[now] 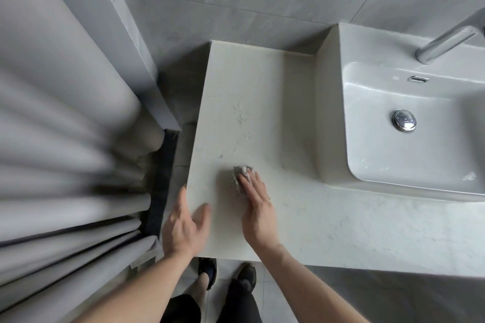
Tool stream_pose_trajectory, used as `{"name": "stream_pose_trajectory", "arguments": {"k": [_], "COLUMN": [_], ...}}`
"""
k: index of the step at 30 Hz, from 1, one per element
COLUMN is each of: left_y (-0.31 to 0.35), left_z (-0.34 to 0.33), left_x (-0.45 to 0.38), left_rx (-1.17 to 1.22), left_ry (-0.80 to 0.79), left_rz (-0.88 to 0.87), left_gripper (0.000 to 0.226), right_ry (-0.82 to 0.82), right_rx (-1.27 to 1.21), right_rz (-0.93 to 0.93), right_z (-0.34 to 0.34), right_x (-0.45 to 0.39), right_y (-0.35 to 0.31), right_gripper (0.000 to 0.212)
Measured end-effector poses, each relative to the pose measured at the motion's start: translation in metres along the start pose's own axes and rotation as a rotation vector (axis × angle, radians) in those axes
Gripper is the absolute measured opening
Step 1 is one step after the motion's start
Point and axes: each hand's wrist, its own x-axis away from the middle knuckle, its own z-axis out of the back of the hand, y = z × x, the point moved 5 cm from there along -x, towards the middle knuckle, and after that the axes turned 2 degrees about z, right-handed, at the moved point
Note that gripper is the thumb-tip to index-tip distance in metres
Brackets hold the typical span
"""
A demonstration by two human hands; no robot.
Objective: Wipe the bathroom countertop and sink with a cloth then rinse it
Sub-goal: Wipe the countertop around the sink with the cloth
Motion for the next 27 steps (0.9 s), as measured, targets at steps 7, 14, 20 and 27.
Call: {"name": "stream_pose_trajectory", "arguments": {"k": [7, 14, 20, 27], "left_y": [-0.001, -0.005, -0.012, -0.009], "left_z": [-0.001, -0.003, -0.009, -0.006], "left_x": [0.000, -0.002, -0.005, -0.003], "left_rx": [-0.024, -0.027, -0.028, -0.011], "left_ry": [-0.005, 0.037, 0.067, 0.101], "left_rz": [0.035, 0.035, 0.035, 0.042], "left_gripper": [0.092, 0.089, 0.087, 0.082], "right_ry": [0.161, 0.089, 0.124, -0.115], "right_rx": [0.283, 0.557, 0.557, 0.441], "right_rz": [-0.233, -0.361, -0.391, -0.004], "right_z": [0.120, 0.142, 0.085, -0.015], "right_x": [0.042, 0.069, 0.046, -0.002], "right_y": [0.109, 0.146, 0.110, 0.027], "right_gripper": [0.054, 0.062, 0.066, 0.071]}}
